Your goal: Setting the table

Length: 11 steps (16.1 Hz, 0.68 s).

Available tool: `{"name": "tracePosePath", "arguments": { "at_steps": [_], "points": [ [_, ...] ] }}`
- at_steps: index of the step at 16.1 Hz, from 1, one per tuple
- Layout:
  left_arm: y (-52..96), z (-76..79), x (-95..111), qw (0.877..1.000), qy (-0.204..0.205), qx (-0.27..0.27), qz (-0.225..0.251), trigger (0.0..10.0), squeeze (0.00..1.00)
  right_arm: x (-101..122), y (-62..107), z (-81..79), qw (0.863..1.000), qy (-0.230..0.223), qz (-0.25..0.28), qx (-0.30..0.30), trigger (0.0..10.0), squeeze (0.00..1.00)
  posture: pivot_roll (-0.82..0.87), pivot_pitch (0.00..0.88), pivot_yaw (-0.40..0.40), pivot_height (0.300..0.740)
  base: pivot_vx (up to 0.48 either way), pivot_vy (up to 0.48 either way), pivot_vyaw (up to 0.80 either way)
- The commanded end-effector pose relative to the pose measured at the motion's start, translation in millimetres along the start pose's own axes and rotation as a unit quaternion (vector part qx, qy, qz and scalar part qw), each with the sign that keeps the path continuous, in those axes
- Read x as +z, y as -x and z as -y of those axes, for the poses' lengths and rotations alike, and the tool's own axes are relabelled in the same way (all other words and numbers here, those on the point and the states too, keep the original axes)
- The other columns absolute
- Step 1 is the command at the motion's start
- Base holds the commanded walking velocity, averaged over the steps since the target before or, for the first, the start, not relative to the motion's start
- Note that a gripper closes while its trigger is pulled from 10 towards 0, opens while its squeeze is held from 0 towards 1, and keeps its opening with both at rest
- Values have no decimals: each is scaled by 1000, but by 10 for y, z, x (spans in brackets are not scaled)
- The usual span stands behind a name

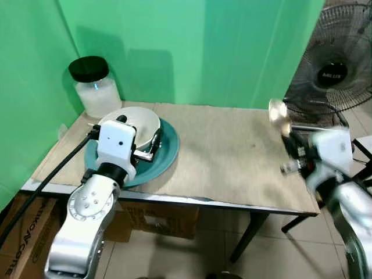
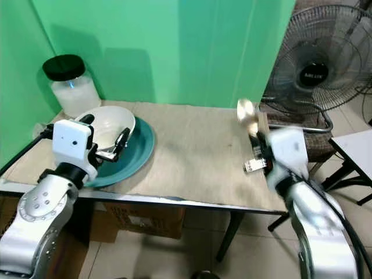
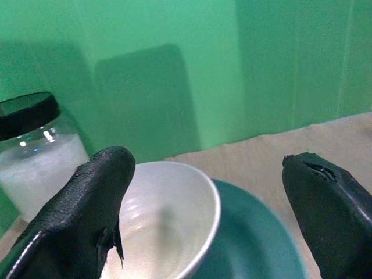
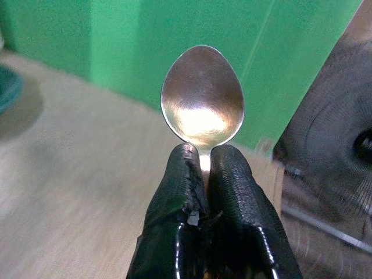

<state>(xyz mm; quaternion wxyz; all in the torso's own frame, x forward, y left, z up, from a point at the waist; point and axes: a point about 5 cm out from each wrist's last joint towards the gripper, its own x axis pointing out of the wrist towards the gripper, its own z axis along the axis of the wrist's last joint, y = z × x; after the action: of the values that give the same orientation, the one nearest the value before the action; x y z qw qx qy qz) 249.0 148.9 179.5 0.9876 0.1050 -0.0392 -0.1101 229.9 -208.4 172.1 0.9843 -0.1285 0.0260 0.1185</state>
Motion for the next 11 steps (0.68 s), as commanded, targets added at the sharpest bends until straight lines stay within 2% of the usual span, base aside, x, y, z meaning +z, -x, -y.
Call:
{"name": "tracePosePath", "arguments": {
  "at_steps": [1,4,5,8,11],
  "points": [
    [33,-52,-6,1000,-1,10,0,10000,0,66,80,45,1000,6,13,5,10000,0,-66,76,3,740,0,0,0],
    [74,-15,-46,1000,17,17,-6,10000,0,167,-41,0,996,-50,41,-54,10000,0,-62,77,-2,740,0,0,0],
    [85,18,-39,1000,18,16,-4,10000,0,202,-80,-97,993,-80,50,-67,10000,0,-59,77,1,740,0,0,0],
    [41,73,-39,999,31,12,-2,10000,0,184,-87,-345,990,-115,44,-75,10000,0,-70,81,19,740,0,-208,-800],
    [-3,79,-25,999,32,6,2,10000,0,185,-129,-374,988,-121,35,-89,10000,0,-79,80,37,740,0,-322,-800]
  ]
}}
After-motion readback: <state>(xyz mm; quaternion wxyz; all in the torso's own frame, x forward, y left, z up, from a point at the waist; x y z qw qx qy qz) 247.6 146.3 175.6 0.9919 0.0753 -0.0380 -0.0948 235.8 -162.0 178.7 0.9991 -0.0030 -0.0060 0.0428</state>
